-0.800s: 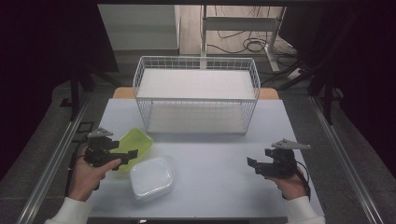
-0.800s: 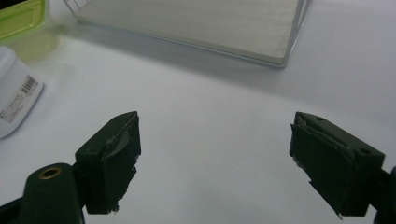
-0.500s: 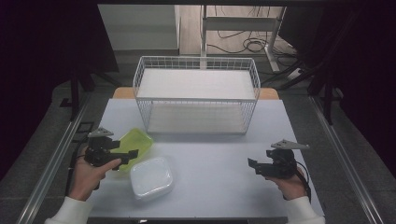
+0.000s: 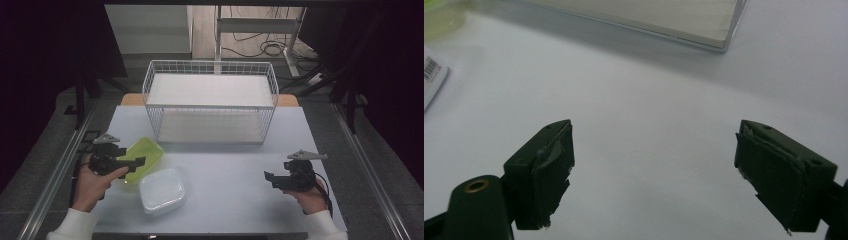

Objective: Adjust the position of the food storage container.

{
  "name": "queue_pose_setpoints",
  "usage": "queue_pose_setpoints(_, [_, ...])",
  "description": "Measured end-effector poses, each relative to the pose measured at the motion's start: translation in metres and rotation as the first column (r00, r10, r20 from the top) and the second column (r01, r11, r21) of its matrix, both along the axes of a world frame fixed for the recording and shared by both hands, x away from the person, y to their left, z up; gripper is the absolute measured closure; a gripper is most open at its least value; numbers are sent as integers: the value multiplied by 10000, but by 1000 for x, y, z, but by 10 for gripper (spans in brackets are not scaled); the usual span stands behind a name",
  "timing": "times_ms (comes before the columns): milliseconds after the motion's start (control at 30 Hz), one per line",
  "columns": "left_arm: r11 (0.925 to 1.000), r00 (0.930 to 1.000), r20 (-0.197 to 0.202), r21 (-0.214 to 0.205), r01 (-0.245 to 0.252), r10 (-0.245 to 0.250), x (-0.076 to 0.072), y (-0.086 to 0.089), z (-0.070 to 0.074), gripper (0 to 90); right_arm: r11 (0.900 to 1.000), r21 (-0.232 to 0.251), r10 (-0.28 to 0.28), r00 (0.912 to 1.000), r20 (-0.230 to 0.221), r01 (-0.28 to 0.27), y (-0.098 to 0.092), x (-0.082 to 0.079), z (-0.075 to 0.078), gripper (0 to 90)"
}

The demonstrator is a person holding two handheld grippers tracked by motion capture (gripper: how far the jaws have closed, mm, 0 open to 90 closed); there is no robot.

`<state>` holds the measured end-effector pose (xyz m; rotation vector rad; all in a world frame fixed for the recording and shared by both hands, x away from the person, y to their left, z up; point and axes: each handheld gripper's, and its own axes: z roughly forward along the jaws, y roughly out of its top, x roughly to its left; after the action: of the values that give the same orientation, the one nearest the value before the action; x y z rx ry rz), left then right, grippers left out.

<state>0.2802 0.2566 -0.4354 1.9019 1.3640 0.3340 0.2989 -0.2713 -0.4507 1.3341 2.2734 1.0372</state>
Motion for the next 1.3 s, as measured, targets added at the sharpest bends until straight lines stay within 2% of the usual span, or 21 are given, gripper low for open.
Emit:
queue_pose_setpoints(200, [9995,9995,-114,-167,-280,278,6,4,1,191,9999,-141,86,9999,-71,-87,0,0,-3,164])
queue_pose_setpoints(367, [9995,9991,-279,-63,-324,322,18,5,1,210,9997,-202,135,9999,-39,-136,2,-3,-1,164])
queue_pose_setpoints(500, [9994,9976,-592,84,-346,350,39,10,0,260,9995,-262,159,9998,-77,-161,2,-3,-1,164])
queue_pose_setpoints(533, [9986,9962,-745,312,-434,456,52,12,-1,303,9994,-334,128,9999,-85,-131,0,-4,-2,164])
queue_pose_setpoints(567, [9983,9954,-819,366,-464,493,58,13,-1,322,9993,-375,89,9999,-68,-91,0,-5,-2,164])
queue_pose_setpoints(600, [9983,9954,-819,366,-464,493,58,13,-1,340,9993,-375,89,9999,-68,-91,0,-5,-2,164])
queue_pose_setpoints(633, [9976,9938,-954,464,-521,563,69,15,-2,356,9990,-451,52,10000,-77,-55,-1,-6,-3,164])
queue_pose_setpoints(667, [9973,9930,-1019,497,-541,590,74,16,-2,368,9988,-490,31,10000,-66,-34,-1,-7,-3,164])
queue_pose_setpoints(700, [9973,9930,-1019,497,-541,590,74,16,-2,380,9988,-490,31,10000,-66,-34,-1,-7,-3,164])
queue_pose_setpoints(867, [9962,9883,-1376,667,-568,655,98,23,-3,436,9977,-672,-9,9999,-102,3,1,-8,-4,164])
queue_pose_setpoints(1000, [9948,9866,-1514,905,-473,607,104,25,-5,474,9972,-751,34,10000,-87,-40,5,-7,-4,164])
queue_pose_setpoints(1067, [9940,9846,-1625,979,-484,640,108,28,-7,548,9966,-801,168,9998,-56,-172,9,-7,-3,164])
queue_pose_setpoints(1100, [9936,9834,-1699,1034,-463,635,110,29,-8,548,9966,-801,168,9998,-56,-172,9,-7,-3,164])
queue_pose_setpoints(1200, [9915,9759,-2033,1174,-563,795,118,33,-12,695,9964,-816,224,9997,-64,-228,11,-7,-3,164])
queue_pose_setpoints(1300, [9914,9725,-2217,1228,-449,715,123,35,-16,761,9964,-820,217,9998,-53,-220,11,-6,-2,164])
